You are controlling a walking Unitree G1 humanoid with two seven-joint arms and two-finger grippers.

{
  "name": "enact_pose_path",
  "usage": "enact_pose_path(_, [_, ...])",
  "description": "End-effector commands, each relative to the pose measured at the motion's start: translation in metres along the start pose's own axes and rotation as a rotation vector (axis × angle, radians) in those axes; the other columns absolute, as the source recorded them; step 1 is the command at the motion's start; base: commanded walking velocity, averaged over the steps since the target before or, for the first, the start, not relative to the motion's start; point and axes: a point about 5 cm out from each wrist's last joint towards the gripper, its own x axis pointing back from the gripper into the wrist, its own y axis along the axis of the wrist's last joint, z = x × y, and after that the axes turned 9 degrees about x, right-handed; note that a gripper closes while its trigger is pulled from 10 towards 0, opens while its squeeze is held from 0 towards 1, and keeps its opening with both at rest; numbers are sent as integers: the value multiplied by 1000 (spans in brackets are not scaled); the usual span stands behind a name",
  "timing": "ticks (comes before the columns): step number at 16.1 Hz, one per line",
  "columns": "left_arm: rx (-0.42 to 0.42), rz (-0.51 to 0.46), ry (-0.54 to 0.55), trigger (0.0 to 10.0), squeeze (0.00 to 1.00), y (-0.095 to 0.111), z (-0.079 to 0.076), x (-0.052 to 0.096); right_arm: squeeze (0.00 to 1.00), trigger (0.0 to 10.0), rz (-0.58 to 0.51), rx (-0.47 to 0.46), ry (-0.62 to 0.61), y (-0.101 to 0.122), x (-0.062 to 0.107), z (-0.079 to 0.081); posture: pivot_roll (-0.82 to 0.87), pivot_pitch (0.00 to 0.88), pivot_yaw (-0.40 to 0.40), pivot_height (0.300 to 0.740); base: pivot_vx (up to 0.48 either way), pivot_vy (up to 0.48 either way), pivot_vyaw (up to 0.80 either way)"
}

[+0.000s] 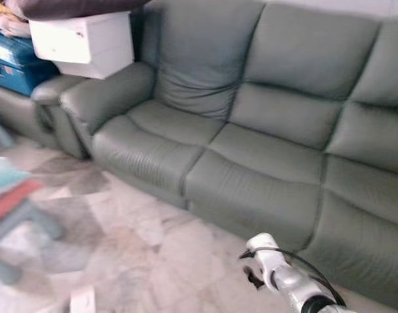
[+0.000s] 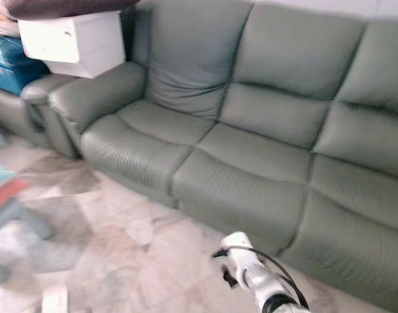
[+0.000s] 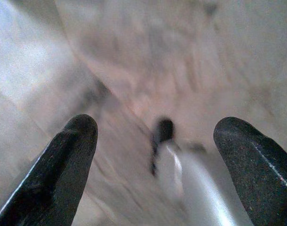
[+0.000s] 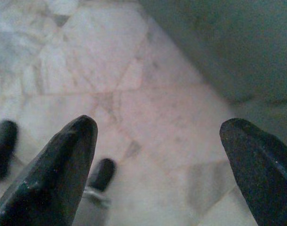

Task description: Move the pillow to the sofa

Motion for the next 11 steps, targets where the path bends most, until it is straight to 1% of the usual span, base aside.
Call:
enact_pose_path(1, [-26,3,-13,10000,0,1,-3,0,0,10000,12,-45,-14,-2,0,-2,-110,0,15,740,0,0,0])
enact_pose_path(4, [-26,4,-14,10000,0,0,-3,0,0,10000,19,-57,-15,-5,0,0,-110,0,14,740,0,0,0])
enact_pose_path(5, [-30,4,-14,10000,0,0,-3,0,0,10000,23,-84,-17,-6,0,1,-113,0,22,740,0,0,0])
enact_pose_path(6, [-62,-7,-21,10000,0,2,-3,0,0,10000,14,-107,-20,-7,0,2,-121,0,30,740,0,0,0])
enact_pose_path(7, [-23,-28,-35,10000,0,7,-5,-1,0,10000,3,-130,-27,-7,0,2,-127,0,34,740,0,0,0])
enact_pose_path(8, [-48,-132,-83,10000,0,32,-2,-1,0,10000,-81,-186,-47,7,1,-10,-130,0,34,740,0,0,0])
enact_pose_path(9, [-70,-191,-115,10000,0,44,0,0,0,10000,-123,-254,-58,15,2,-18,-128,0,28,740,0,0,0])
enact_pose_path(10, [-93,-334,-174,10000,0,69,1,5,0,10000,-222,-308,-89,35,6,-40,-127,0,25,740,0,0,0])
enact_pose_path(11, [-74,-453,-196,10000,0,84,0,12,0,10000,-296,-309,-108,50,10,-52,-134,0,29,740,0,0,0])
